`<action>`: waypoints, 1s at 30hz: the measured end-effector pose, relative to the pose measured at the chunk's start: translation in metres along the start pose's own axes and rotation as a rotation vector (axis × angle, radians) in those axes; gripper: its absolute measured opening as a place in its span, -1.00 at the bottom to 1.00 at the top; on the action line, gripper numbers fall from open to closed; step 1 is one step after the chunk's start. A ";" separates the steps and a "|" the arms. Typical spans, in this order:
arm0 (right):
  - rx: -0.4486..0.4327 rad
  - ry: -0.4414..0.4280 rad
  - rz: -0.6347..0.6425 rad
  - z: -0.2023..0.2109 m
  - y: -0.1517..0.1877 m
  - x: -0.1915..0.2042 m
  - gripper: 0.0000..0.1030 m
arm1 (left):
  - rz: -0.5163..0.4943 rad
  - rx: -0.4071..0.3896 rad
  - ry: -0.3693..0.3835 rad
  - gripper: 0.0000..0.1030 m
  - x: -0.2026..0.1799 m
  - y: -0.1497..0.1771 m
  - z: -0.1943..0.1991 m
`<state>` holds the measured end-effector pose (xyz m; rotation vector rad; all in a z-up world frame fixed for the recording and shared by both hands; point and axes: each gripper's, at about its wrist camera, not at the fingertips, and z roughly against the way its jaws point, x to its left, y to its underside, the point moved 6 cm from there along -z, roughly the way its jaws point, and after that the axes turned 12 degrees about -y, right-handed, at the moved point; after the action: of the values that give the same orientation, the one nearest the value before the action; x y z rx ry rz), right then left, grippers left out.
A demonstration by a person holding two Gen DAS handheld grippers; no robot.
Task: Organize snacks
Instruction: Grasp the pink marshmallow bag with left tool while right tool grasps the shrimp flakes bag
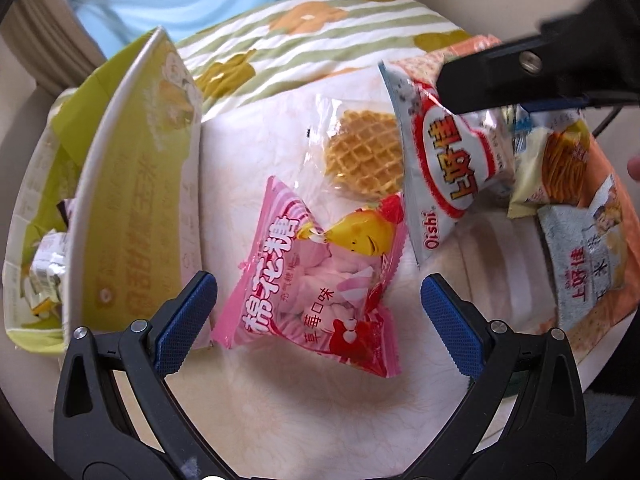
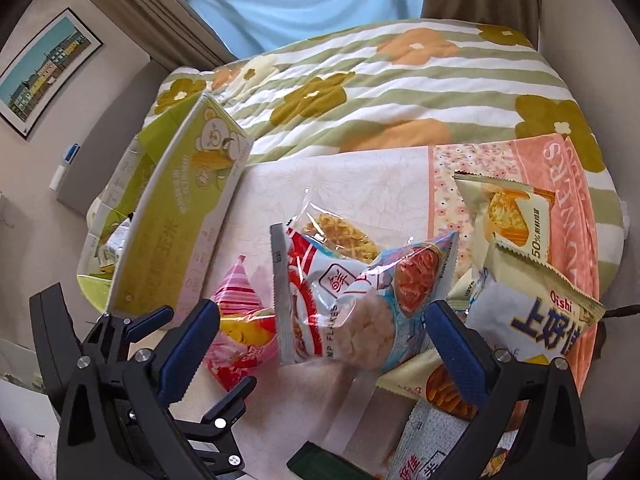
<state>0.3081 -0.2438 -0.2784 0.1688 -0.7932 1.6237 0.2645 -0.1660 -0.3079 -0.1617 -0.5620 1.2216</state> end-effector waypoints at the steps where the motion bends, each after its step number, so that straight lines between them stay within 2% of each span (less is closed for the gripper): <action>1: 0.007 0.008 -0.005 -0.003 -0.001 -0.002 1.00 | -0.013 0.000 0.000 0.97 -0.002 0.001 -0.002; 12: 0.076 0.043 -0.077 -0.032 -0.001 -0.024 1.00 | -0.057 0.091 0.025 0.95 -0.012 0.010 -0.039; 17: 0.091 0.055 -0.062 -0.039 -0.001 -0.024 1.00 | -0.059 0.114 0.039 0.72 -0.008 0.013 -0.046; 19: 0.093 0.057 -0.062 -0.039 0.000 -0.025 1.00 | -0.067 0.111 0.034 0.52 -0.007 0.014 -0.046; 25: 0.092 0.052 -0.068 -0.045 0.000 -0.025 1.00 | -0.045 0.108 0.064 0.38 -0.001 0.016 -0.039; 30: 0.095 0.047 -0.060 -0.050 0.000 -0.023 1.00 | 0.002 0.112 0.089 0.35 0.006 0.018 -0.034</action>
<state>0.3295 -0.2340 -0.3287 0.2188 -0.6696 1.6036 0.2672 -0.1486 -0.3426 -0.1211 -0.4151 1.2384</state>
